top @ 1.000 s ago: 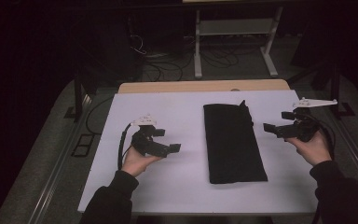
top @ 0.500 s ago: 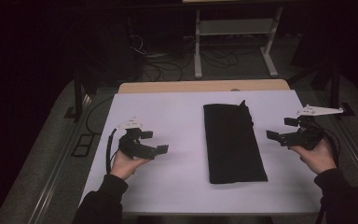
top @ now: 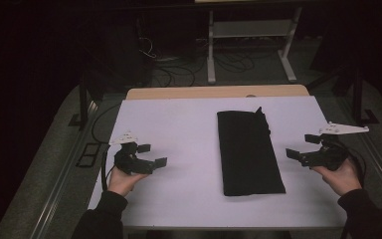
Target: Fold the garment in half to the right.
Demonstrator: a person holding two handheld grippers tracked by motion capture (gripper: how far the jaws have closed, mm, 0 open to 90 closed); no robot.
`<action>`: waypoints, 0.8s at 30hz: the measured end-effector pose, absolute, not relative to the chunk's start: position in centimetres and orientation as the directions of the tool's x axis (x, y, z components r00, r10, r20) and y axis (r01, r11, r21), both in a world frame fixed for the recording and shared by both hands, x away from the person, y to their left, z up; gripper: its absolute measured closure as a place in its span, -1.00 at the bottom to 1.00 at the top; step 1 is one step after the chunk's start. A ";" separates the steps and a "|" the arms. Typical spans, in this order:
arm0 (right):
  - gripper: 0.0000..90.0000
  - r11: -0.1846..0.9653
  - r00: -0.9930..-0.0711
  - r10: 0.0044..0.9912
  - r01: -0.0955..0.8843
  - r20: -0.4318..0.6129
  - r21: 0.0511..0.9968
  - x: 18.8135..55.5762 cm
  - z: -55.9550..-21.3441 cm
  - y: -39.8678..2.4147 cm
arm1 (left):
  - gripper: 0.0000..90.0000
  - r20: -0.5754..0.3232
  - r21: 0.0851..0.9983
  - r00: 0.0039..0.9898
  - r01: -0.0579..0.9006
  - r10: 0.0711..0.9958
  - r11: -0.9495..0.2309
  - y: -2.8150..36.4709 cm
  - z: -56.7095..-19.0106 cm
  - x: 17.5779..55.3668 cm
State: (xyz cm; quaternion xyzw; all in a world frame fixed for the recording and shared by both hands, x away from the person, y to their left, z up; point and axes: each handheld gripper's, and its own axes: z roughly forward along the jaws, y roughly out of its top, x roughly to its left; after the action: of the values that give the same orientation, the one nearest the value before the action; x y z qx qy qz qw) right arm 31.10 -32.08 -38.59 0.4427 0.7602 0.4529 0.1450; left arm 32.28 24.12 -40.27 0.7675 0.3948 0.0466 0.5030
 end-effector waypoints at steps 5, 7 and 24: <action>-1.00 0.202 -0.561 0.808 0.547 0.177 0.812 30.3 -39.3 -32.4 | -1.00 -0.318 0.817 0.670 0.553 0.671 -0.164 25.0 -40.6 32.0; -1.00 0.207 -0.557 0.814 0.544 0.166 0.813 29.9 -39.5 -32.6 | -1.00 -0.306 0.819 0.663 0.550 0.683 -0.167 25.4 -40.7 31.9; -1.00 0.202 -0.547 0.819 0.557 0.173 0.805 27.0 -41.9 -33.7 | -1.00 -0.261 0.833 0.616 0.533 0.744 -0.149 28.6 -42.0 30.1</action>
State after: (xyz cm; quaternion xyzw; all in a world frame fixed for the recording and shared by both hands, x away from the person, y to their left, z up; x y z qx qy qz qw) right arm 26.97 -33.71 -41.89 0.4521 0.7610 0.4410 0.1484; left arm 30.12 28.58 -41.98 0.7504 0.4252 0.1066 0.4947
